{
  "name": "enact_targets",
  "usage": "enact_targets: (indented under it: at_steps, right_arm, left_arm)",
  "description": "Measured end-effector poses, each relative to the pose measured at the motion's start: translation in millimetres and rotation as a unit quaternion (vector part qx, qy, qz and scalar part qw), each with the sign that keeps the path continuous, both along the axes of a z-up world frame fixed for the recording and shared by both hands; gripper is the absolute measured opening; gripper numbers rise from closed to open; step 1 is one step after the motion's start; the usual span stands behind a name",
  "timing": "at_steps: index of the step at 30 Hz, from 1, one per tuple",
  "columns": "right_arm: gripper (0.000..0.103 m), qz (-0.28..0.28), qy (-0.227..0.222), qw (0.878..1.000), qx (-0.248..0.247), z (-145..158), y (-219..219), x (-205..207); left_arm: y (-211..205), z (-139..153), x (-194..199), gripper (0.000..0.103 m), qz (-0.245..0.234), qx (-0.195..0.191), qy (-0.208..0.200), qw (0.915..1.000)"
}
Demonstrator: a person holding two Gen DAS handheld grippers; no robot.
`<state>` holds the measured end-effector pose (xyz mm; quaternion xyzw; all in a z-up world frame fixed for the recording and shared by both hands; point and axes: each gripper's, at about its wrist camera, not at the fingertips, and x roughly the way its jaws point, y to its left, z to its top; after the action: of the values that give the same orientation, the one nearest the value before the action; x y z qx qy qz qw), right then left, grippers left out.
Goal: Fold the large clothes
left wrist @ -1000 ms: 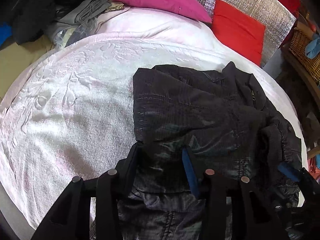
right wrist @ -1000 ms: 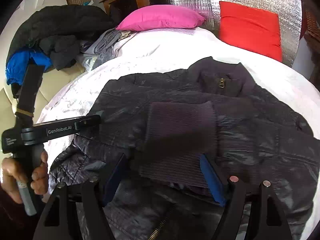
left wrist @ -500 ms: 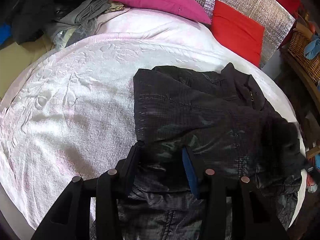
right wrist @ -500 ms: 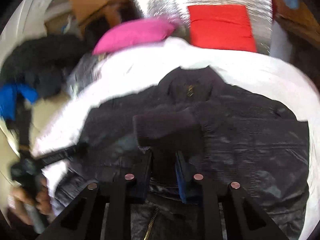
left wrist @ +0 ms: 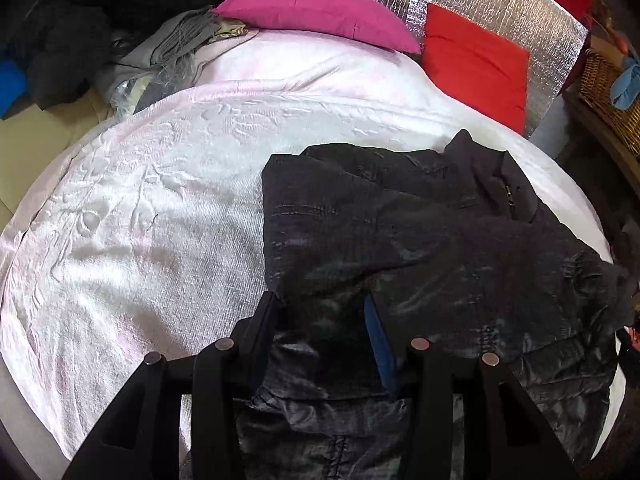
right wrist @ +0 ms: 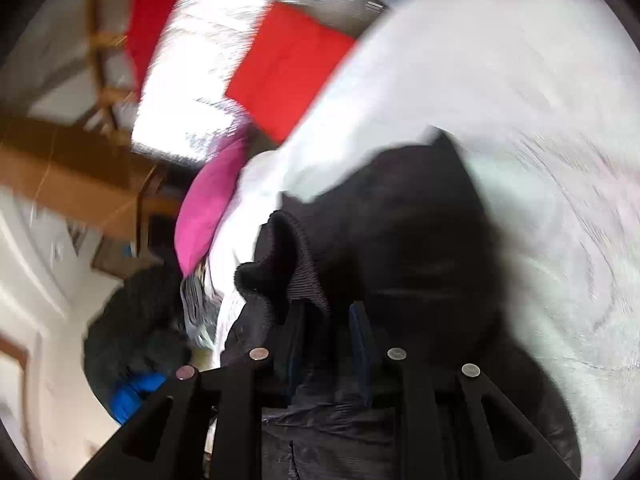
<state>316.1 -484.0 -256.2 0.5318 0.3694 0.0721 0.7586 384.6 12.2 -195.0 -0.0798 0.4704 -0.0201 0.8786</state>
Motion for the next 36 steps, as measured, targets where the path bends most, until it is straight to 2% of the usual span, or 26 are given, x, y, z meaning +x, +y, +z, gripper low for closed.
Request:
enact_targets:
  at_steps: [3,5,6,7,9,12,15,17,18,19,22,25,27,29,32,36]
  right_arm:
    - [0.028,-0.011,-0.011,0.997,0.072,-12.2,-12.5,-0.6]
    - [0.039,-0.011,-0.022,0.997,0.079,-10.7,-12.1,-2.1]
    - [0.068,-0.008,-0.024,0.996,0.080,-9.9,-9.3,-1.7]
    - [0.086,-0.007,-0.033,0.996,0.083,-8.7,-7.7,-3.2]
    - [0.086,0.001,-0.049,0.996,0.076,-2.5,0.9,-1.4]
    - [0.086,0.009,-0.051,0.998,0.028,8.8,14.7,5.9]
    - [0.084,0.011,-0.051,0.999,-0.010,16.5,23.0,20.2]
    - [0.073,0.004,-0.038,0.999,-0.025,13.1,23.0,26.6]
    - [0.050,-0.002,-0.024,0.999,-0.033,7.4,23.0,29.6]
    - [0.017,-0.005,-0.006,0.999,-0.039,0.2,23.8,33.6]
    - [0.014,-0.022,-0.005,0.999,-0.049,-1.3,24.5,32.0]
    - [0.013,-0.033,-0.059,0.993,-0.096,30.6,28.7,19.5]
    - [0.013,-0.041,-0.096,0.984,-0.142,56.9,34.6,3.2]
    - [0.013,-0.044,-0.104,0.976,-0.186,72.7,39.8,-11.0]
    - [0.013,-0.038,-0.062,0.974,-0.213,67.8,38.7,-16.7]
    - [0.013,-0.016,0.000,0.977,-0.212,47.9,28.9,-17.7]
  left_arm:
    - [0.0,-0.1,-0.7,0.046,0.001,0.000,-0.001,1.0000]
    - [-0.3,-0.6,-0.6,0.046,0.000,0.001,-0.001,1.0000]
    - [-0.4,-0.6,-1.1,0.046,-0.001,0.002,-0.002,1.0000]
    - [-0.3,-0.6,-1.7,0.046,-0.001,0.003,-0.003,1.0000]
    - [-1.1,-1.0,-2.2,0.046,-0.001,0.003,-0.002,1.0000]
    - [-3.3,-1.2,-3.0,0.046,0.000,0.007,-0.003,1.0000]
    - [-2.8,-1.2,-2.9,0.046,0.000,0.005,-0.002,1.0000]
    - [-2.8,-1.4,-3.0,0.046,-0.002,0.006,-0.003,1.0000]
    - [-2.8,-1.7,-3.1,0.046,-0.003,0.007,-0.003,1.0000]
    - [-2.7,-1.9,-3.1,0.046,-0.002,0.008,-0.001,1.0000]
    - [-0.6,-0.8,-3.4,0.046,-0.001,0.003,-0.001,1.0000]
    - [2.4,2.4,-4.7,0.046,0.005,-0.004,-0.004,1.0000]
    - [2.4,3.6,-6.1,0.046,0.004,-0.003,-0.007,1.0000]
    - [-0.1,3.3,-7.2,0.046,-0.002,0.002,-0.007,1.0000]
    - [-3.2,-0.4,-7.0,0.047,-0.010,0.016,0.001,0.9998]
    - [-3.1,-3.5,-5.4,0.054,-0.007,0.019,0.010,0.9997]
